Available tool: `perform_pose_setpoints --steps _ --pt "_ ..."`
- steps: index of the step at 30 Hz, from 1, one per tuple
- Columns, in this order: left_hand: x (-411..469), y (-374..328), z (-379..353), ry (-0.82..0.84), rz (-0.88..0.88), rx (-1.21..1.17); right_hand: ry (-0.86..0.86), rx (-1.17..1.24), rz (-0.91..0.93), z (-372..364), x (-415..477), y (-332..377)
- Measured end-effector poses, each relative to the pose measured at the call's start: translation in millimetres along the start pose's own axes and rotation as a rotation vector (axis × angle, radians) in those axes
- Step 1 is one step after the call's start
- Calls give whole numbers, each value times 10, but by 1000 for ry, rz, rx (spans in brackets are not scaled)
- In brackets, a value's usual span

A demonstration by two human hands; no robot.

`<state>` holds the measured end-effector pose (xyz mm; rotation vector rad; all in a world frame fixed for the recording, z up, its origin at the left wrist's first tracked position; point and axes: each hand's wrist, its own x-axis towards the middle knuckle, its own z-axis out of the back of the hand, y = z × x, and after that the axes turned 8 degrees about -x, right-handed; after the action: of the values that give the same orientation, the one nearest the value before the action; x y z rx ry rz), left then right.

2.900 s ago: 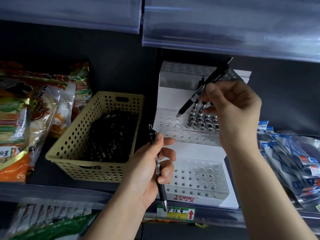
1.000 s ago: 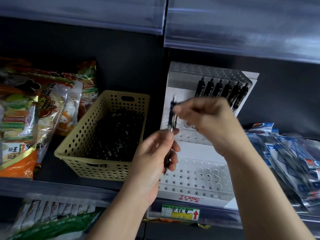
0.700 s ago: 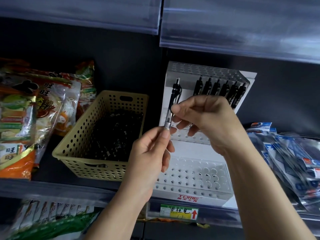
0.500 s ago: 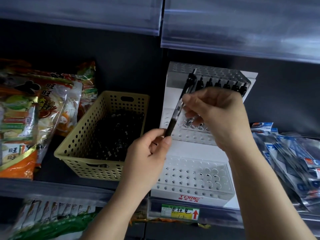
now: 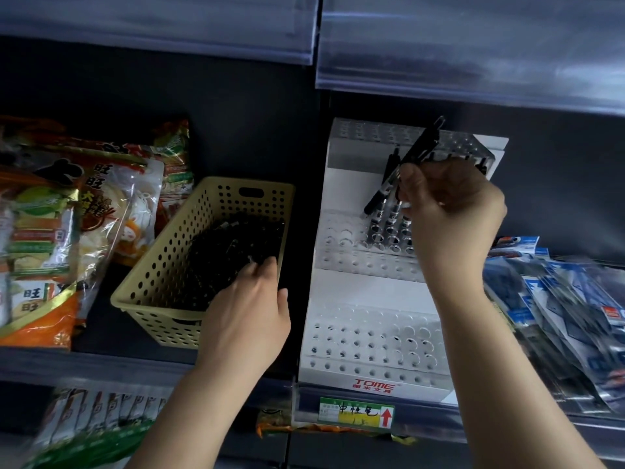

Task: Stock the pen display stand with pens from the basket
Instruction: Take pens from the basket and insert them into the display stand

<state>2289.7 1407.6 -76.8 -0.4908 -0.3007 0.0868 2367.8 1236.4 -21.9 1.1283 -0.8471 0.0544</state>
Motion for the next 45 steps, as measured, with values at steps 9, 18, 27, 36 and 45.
perform_pose_setpoints --steps 9,18,27,36,45 --pt "20 80 -23 -16 -16 35 33 -238 111 -75 -45 -64" --pt "19 111 -42 -33 -22 9 58 -401 227 -156 -58 -61" --pt "31 165 -63 -15 -39 5 107 -517 282 -270 -19 -132" --pt "14 196 32 68 -25 -32 107 -561 302 -253 -47 -147" --pt "588 639 221 188 240 155 828 -444 429 -428 -588 231"
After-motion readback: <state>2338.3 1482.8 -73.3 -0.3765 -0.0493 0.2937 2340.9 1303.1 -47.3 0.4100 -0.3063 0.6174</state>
